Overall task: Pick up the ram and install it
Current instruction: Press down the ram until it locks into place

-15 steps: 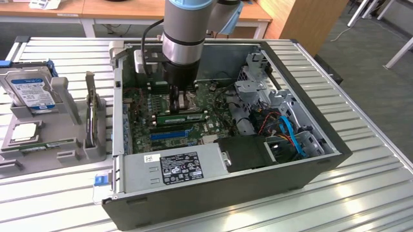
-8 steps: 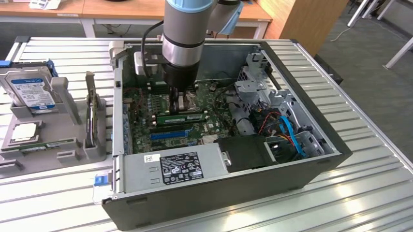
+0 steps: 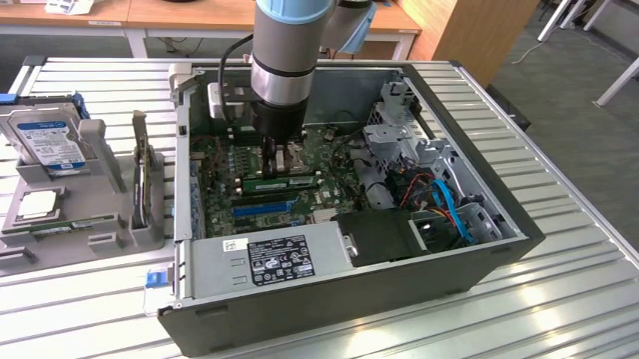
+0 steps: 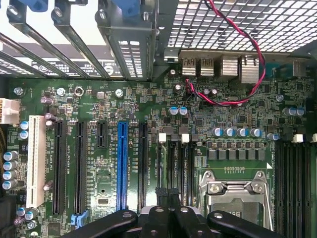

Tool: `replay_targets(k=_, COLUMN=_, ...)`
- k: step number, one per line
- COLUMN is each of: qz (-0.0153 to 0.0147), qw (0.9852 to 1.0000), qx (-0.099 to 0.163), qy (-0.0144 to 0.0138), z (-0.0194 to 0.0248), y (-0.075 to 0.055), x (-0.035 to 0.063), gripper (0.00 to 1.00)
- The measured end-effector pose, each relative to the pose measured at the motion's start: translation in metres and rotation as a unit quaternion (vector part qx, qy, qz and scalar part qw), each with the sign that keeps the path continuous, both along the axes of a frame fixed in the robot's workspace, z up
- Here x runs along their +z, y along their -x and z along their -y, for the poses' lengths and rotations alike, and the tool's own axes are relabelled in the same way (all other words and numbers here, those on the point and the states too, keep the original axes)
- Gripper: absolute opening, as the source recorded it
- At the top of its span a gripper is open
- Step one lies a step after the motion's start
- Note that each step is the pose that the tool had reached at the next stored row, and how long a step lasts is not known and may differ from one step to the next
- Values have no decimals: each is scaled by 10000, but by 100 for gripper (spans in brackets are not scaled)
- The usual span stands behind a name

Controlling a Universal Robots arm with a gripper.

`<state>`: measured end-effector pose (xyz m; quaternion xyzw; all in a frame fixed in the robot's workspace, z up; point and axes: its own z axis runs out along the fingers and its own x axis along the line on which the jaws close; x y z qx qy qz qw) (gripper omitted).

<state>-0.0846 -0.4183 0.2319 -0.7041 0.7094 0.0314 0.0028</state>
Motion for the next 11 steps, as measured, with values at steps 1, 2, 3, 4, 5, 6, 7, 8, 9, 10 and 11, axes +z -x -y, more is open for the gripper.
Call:
replay_targets(k=1, qz=0, qw=10000, qx=0, qy=0, z=0, y=0, x=0, gripper=10)
replay_targets(k=2, qz=0, qw=10000, qx=0, qy=0, z=0, y=0, x=0, gripper=10)
replay_targets(k=3, qz=1, qw=10000, qx=0, qy=-1, z=0, y=0, x=-3, gripper=10)
replay_targets(k=4, qz=1, qw=10000, qx=0, qy=-2, z=-1, y=0, x=-9, gripper=10)
replay_targets(k=5, qz=0, qw=10000, qx=0, qy=-1, z=0, y=0, x=-12, gripper=10)
replay_targets(k=6, qz=0, qw=10000, qx=0, qy=0, z=1, y=0, x=-16, gripper=10)
replay_targets(k=7, qz=0, qw=10000, qx=0, qy=0, z=1, y=0, x=-19, gripper=10)
replay_targets(k=8, qz=0, qw=10000, qx=0, qy=0, z=1, y=0, x=-20, gripper=10)
replay_targets(k=9, qz=0, qw=10000, qx=-1, qy=0, z=1, y=0, x=-20, gripper=10)
replay_targets(k=10, qz=0, qw=10000, qx=-1, qy=1, z=1, y=0, x=-20, gripper=10)
replay_targets(k=11, qz=0, qw=10000, qx=0, qy=0, z=1, y=0, x=-20, gripper=10)
